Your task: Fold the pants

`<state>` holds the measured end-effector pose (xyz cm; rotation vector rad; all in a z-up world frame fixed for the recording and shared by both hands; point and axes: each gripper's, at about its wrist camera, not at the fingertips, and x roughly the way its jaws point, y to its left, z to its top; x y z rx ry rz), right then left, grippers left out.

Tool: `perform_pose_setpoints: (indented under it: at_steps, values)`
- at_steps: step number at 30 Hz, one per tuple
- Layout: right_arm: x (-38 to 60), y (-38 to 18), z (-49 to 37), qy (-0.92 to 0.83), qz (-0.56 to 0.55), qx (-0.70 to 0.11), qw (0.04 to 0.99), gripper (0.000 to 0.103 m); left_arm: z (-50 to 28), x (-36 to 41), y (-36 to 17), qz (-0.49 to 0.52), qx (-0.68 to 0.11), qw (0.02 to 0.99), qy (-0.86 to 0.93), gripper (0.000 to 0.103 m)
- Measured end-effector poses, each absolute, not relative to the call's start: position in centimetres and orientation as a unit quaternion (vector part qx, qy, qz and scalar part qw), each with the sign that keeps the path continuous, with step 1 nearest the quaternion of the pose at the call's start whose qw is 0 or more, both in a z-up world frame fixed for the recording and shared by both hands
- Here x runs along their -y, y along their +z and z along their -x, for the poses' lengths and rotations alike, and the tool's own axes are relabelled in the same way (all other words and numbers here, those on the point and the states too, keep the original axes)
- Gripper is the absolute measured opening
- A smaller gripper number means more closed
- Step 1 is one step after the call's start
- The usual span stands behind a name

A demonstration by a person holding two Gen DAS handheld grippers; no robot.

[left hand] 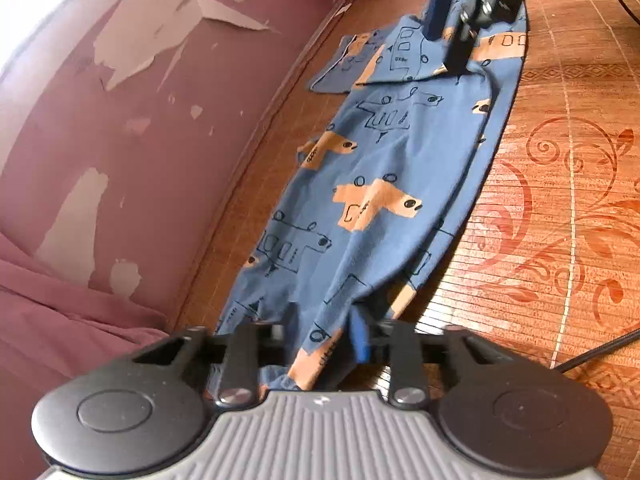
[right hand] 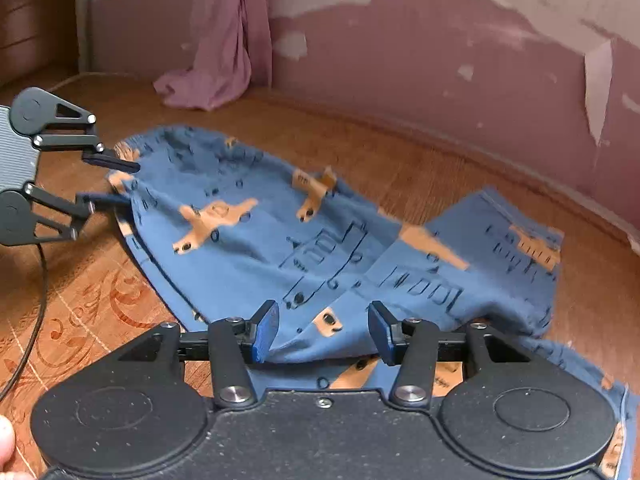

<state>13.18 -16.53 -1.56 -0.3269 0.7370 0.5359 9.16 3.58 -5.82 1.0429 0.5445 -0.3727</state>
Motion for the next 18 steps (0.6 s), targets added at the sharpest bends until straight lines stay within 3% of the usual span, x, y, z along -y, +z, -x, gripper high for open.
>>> perform_pose_setpoints:
  at_steps: [3, 5, 6, 7, 10, 18]
  values:
    - [16.3, -2.2, -13.5, 0.237, 0.141, -0.373, 0.886, 0.049, -9.3, -3.8, -5.7, -0.48, -0.265, 0.817, -0.178, 0.011]
    - [16.3, -2.6, -13.7, 0.224, 0.138, -0.382, 0.886, 0.04, -9.3, -3.9, -5.8, -0.482, -0.267, 0.815, -0.18, 0.005]
    - [16.2, -2.8, -13.7, 0.217, 0.139, -0.383, 0.887, 0.018, -9.2, -3.8, -5.9, -0.482, -0.267, 0.815, -0.18, 0.003]
    - [16.2, -3.0, -13.6, 0.214, 0.141, -0.384, 0.887, 0.005, -9.1, -3.8, -5.9, -0.481, -0.267, 0.815, -0.181, 0.002]
    - [16.4, -3.0, -13.4, 0.213, 0.129, -0.38, 0.891, 0.0, -8.9, -3.8, -5.8, -0.48, -0.264, 0.817, -0.181, 0.001]
    - [18.3, -0.4, -10.3, 0.188, 0.087, -0.34, 0.917, 0.0, -8.3, -4.1, -5.1, -0.473, -0.253, 0.824, -0.181, 0.001]
